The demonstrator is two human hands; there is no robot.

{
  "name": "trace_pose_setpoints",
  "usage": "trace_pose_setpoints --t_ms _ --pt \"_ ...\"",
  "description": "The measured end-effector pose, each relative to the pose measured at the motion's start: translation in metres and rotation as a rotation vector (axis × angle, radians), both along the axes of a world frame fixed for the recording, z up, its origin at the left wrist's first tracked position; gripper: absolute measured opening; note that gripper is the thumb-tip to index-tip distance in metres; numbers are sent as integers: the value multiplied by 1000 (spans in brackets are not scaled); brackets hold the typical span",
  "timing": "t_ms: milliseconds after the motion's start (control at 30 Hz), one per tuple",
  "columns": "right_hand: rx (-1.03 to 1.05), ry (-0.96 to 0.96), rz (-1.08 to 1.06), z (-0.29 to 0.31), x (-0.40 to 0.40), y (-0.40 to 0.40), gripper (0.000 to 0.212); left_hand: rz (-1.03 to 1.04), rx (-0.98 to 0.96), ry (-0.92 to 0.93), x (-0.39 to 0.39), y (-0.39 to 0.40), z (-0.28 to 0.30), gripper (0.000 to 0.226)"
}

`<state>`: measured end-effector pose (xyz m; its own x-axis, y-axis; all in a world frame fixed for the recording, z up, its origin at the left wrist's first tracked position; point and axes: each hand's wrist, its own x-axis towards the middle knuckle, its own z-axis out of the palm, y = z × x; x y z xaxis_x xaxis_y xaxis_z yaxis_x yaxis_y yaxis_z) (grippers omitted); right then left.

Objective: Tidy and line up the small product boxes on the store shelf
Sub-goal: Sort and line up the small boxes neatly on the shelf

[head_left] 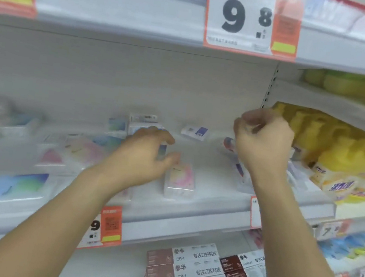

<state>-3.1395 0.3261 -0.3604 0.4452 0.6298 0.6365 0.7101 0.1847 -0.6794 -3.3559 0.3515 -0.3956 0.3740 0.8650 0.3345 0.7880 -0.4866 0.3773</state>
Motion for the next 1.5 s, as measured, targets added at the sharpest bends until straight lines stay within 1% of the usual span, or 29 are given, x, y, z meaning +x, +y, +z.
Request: trace_pose_setpoints --t_ms 33,67,100,167,200,233,267,300,333,367,400,433,500,567,667,733,767,833,867,933,1000,1067,1133,1167,1233,1300,1367,1433,1500 --pt "-5 0 136 0 -16 9 5 69 39 -13 -7 10 6 34" --pt "-57 -12 250 -3 -33 21 5 133 31 0 -15 24 11 39" --pt "-152 -25 348 -8 -48 35 9 174 -21 48 -23 36 16 50" --pt "-406 -69 489 -19 -75 64 33 143 -172 124 -39 60 18 72" --pt "-529 -90 552 -25 -84 77 48 103 -226 145 -46 68 18 74" --pt "-627 -102 610 -31 -91 86 60 61 -257 151 -52 73 16 68" --pt "-693 -118 658 -38 -94 95 68 24 -257 130 -59 74 12 57" --pt "-736 -144 694 -43 -96 100 70 -10 -233 83 -67 74 7 42" --pt "-764 -176 717 -46 -95 102 67 -54 -208 33 -74 73 3 26" --pt "-769 -203 724 -49 -93 104 59 -100 -210 5 -80 69 2 14" --pt "-753 -223 717 -50 -90 106 51 -135 -236 4 -84 64 1 10" --pt "-745 -230 707 -50 -87 109 46 -140 -262 0 -88 60 -1 12" --pt "-784 -215 729 -48 -82 115 44 -78 -227 -14 -94 58 -4 25" --pt "-797 -192 740 -43 -80 118 41 -12 -224 25 -97 54 -1 49" --pt "-679 -85 754 -33 -81 118 33 58 -423 108 -103 42 17 67" --pt "-574 6 747 -28 -82 114 31 80 -498 168 -114 29 30 77" --pt "-530 29 707 -25 -82 111 32 82 -524 222 -121 20 35 83" --pt "-440 27 542 -21 -83 102 39 110 -568 370 -132 1 38 90" --pt "-385 33 432 -19 -83 95 42 140 -557 426 -135 -8 34 88" --pt "-260 124 242 -19 -84 75 41 216 -403 476 -129 -24 17 79" --pt "-208 188 183 -25 -89 54 38 279 -226 486 -120 -33 1 78" --pt "-287 129 248 -35 -95 37 41 268 -193 412 -118 -37 -10 93" --pt "-409 11 362 -40 -95 24 34 264 -195 295 -126 -39 -10 101" --pt "-471 -42 424 -41 -93 18 29 298 -182 238 -133 -40 -9 99" --pt "-569 -87 531 -44 -85 8 27 429 -203 138 -152 -43 -7 92" --pt "-627 -102 567 -51 -81 0 36 513 -354 96 -170 -48 -13 89" --pt "-630 -114 558 -55 -89 -4 45 457 -418 33 -178 -53 -21 88" --pt "-632 -81 590 -53 -105 -1 48 386 -371 -65 -174 -51 -25 74" --pt "-681 -27 677 -50 -118 2 46 349 -421 -207 -165 -45 -21 64"
